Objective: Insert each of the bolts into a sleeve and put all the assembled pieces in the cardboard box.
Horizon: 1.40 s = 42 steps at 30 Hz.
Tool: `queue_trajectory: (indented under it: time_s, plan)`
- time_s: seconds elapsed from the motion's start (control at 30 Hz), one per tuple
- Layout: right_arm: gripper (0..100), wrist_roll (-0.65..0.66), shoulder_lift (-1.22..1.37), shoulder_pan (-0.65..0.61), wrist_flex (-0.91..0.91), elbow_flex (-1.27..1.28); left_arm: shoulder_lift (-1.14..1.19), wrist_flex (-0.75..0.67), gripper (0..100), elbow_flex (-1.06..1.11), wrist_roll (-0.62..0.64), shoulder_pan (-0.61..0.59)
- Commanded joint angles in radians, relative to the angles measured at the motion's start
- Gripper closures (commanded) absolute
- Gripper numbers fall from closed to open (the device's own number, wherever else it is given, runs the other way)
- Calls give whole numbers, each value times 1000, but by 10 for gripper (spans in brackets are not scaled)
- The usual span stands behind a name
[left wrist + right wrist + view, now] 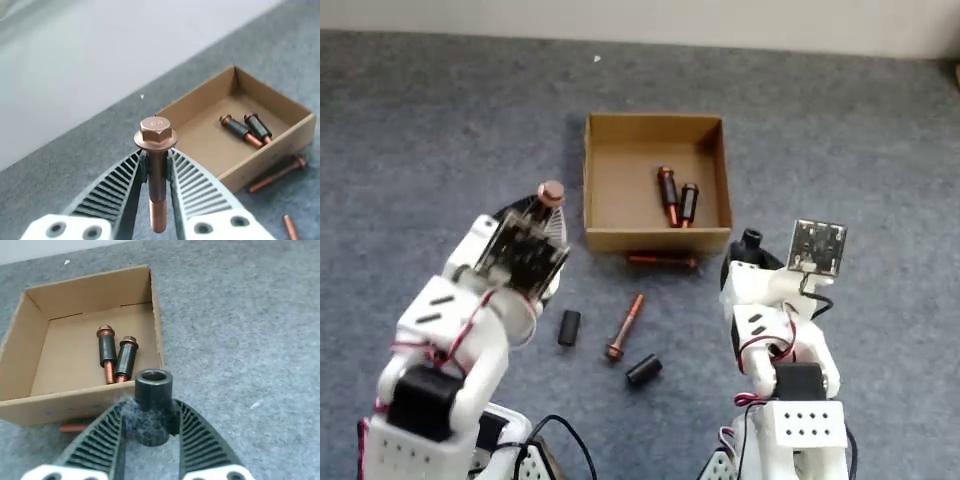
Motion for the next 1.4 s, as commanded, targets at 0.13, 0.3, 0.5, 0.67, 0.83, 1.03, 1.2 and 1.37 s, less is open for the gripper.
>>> queue_trajectory:
  time_s: [0.13,0.3,0.5,0.67,0.83,1.03,1.2,1.37]
  plan:
    - [994,20,-114,-64,4,-62,-312,-17,995,128,44,-12]
    - [994,20,-309,-64,74,-59,-450,-17,995,211,46,-12]
    - [994,21,-366,-102,84,-28,-443,-21,995,228,141,-12]
    - [994,25,-366,-291,77,-19,-443,-75,995,216,242,-12]
    - [994,189,-366,-441,-58,33,-441,-186,995,213,371,-8]
    - [994,273,-366,-533,-246,200,-441,-252,995,213,537,-5]
    - [994,308,-366,-595,-461,335,-438,-285,994,217,586,5]
    - [994,331,-366,-636,-522,392,-441,-282,994,242,606,107]
